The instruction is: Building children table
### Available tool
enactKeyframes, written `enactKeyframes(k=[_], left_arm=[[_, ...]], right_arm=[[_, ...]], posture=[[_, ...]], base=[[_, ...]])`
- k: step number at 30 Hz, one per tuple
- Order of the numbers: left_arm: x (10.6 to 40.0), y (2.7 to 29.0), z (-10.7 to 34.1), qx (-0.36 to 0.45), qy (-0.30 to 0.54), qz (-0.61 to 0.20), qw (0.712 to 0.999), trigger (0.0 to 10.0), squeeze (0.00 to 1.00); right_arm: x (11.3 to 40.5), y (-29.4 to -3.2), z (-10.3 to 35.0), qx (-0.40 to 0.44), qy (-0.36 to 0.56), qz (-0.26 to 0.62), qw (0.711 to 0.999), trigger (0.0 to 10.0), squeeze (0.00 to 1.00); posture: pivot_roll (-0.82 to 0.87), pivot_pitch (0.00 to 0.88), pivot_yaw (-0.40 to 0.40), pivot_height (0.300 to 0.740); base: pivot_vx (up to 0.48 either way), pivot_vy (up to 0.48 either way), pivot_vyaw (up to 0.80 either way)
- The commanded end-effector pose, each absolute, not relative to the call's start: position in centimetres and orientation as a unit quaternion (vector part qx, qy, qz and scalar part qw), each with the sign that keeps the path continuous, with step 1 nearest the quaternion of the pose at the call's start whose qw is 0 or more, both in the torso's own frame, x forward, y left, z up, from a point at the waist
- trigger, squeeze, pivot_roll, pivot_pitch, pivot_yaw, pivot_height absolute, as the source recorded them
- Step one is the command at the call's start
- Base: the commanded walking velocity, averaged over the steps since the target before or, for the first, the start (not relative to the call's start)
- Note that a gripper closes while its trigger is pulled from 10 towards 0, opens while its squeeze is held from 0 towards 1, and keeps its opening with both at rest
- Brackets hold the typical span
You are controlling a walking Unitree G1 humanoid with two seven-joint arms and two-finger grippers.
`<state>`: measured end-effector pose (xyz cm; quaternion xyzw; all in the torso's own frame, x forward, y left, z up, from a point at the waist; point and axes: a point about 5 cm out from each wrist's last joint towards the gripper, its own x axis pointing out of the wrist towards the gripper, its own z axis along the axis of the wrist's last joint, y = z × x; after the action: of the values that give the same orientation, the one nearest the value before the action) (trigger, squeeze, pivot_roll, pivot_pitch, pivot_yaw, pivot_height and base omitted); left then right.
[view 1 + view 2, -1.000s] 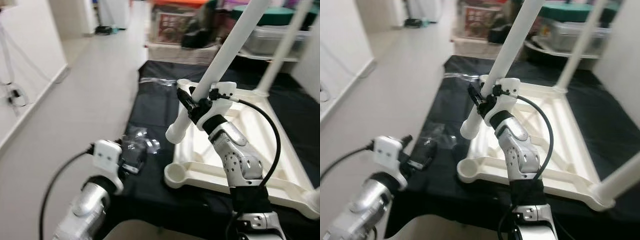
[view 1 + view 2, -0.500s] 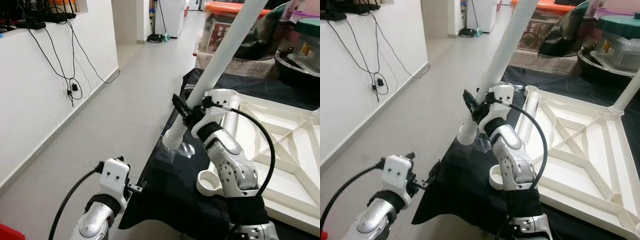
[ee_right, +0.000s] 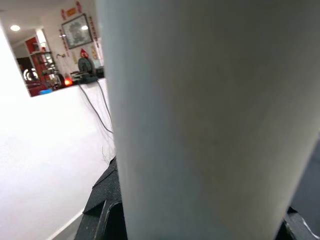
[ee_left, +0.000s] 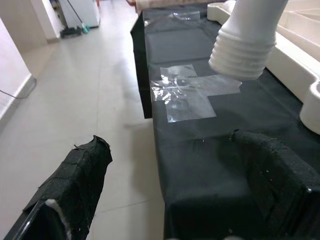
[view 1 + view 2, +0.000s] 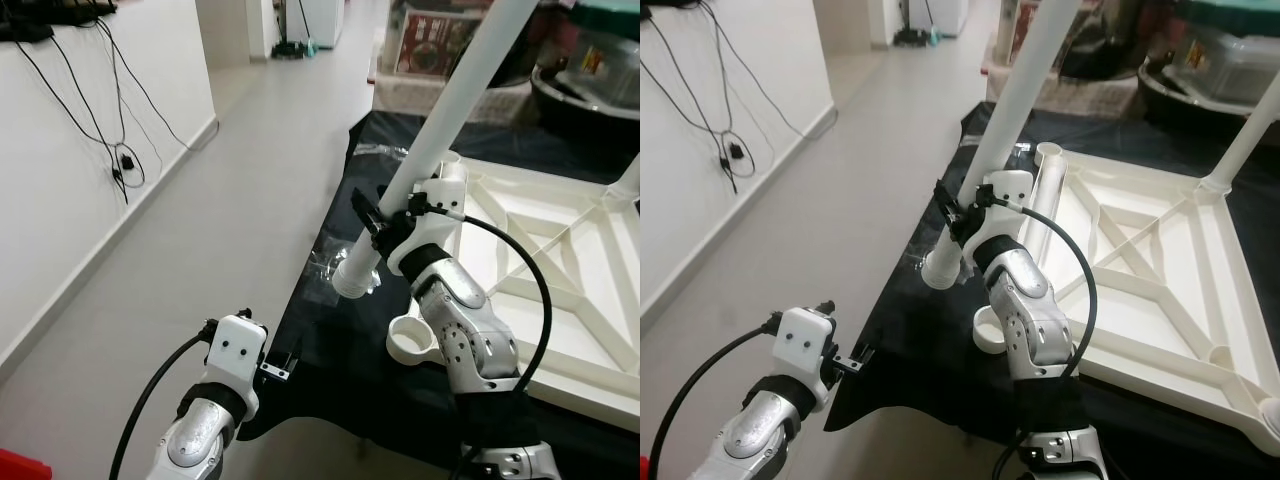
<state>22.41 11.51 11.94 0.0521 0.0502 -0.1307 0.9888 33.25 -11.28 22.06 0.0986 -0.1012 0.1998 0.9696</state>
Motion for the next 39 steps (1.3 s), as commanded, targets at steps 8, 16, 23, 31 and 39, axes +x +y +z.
enactKeyframes(k=[8,16,23,31,39], left_arm=[[22.43,11.34,11.69,0.052,0.051,-0.132,0.989,10.0,0.0],[22.76,11.55,12.17,0.05,0.037,-0.119,0.991,10.0,0.0],[23.05,11.93,12.32,0.045,0.036,-0.105,0.993,10.0,0.0],[23.15,12.25,12.09,0.056,0.04,-0.096,0.993,10.0,0.0],[23.2,12.25,11.97,0.035,0.045,-0.094,0.994,10.0,0.0]], right_arm=[[33.13,-11.55,22.73,0.1,-0.121,0.198,0.968,10.0,0.0],[33.01,-11.59,22.76,0.102,-0.123,0.194,0.968,10.0,0.0],[32.93,-11.44,22.62,0.099,-0.124,0.195,0.968,10.0,0.0],[32.87,-11.39,22.46,0.094,-0.123,0.196,0.968,10.0,0.0],[32.88,-11.41,22.56,0.093,-0.125,0.197,0.968,10.0,0.0]], posture=[[0.05,0.048,-0.07,0.74],[0.05,0.054,-0.071,0.74],[0.06,0.055,-0.071,0.74],[0.06,0.058,-0.073,0.74],[0.06,0.059,-0.073,0.74]], base=[[0.0,0.0,0.0],[0.0,0.0,0.0],[0.0,0.0,0.0],[0.0,-0.264,0.0],[0.137,-0.147,0.0]])
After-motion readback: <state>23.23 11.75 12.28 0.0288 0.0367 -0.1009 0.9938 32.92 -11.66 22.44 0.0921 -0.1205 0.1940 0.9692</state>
